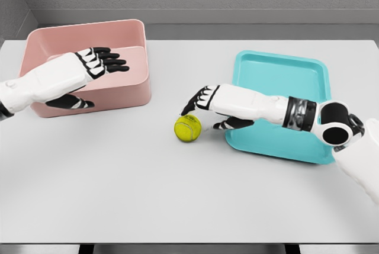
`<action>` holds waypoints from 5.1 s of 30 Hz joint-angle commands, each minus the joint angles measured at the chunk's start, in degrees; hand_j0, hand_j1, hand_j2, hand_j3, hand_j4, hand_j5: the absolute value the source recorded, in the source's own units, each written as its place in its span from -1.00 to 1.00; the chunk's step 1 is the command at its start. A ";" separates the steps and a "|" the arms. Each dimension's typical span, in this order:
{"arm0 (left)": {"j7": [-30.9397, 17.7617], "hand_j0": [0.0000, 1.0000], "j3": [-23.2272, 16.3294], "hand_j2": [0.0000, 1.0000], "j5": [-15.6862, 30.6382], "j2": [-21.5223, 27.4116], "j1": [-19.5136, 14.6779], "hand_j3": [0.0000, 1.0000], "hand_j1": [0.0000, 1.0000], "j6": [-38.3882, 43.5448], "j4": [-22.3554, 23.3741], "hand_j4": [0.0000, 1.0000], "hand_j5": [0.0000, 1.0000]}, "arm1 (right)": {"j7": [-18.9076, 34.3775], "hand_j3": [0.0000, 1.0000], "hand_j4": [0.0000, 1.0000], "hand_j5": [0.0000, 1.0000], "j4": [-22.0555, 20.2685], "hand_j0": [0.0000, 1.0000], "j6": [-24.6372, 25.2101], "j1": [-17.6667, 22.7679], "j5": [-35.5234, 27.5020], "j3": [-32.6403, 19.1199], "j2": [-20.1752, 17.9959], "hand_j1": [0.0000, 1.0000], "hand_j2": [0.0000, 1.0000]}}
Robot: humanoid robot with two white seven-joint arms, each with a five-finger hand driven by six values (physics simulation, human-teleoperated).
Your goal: Put the tennis from the blue tray into the pink basket with both arms
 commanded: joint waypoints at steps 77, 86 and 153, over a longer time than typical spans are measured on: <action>-13.87 1.00 -32.11 1.00 10.85 -26.13 -22.85 1.00 1.00 0.02 23.67 1.00 1.00 | -5.23 1.00 1.00 1.00 -5.25 1.00 0.18 12.66 -2.42 -17.78 -17.92 1.00 1.00; -13.69 1.00 -33.69 1.00 10.85 -26.13 -22.76 1.00 1.00 0.02 24.11 1.00 1.00 | -5.15 1.00 1.00 1.00 -5.17 1.00 0.18 12.75 -2.42 -17.78 -17.57 1.00 1.00; -13.60 0.74 -42.57 0.74 16.30 -27.10 -27.42 0.74 0.74 0.02 27.63 0.74 0.74 | -4.97 1.00 1.00 1.00 -4.99 1.00 0.18 12.66 -2.42 -17.70 -17.31 1.00 1.00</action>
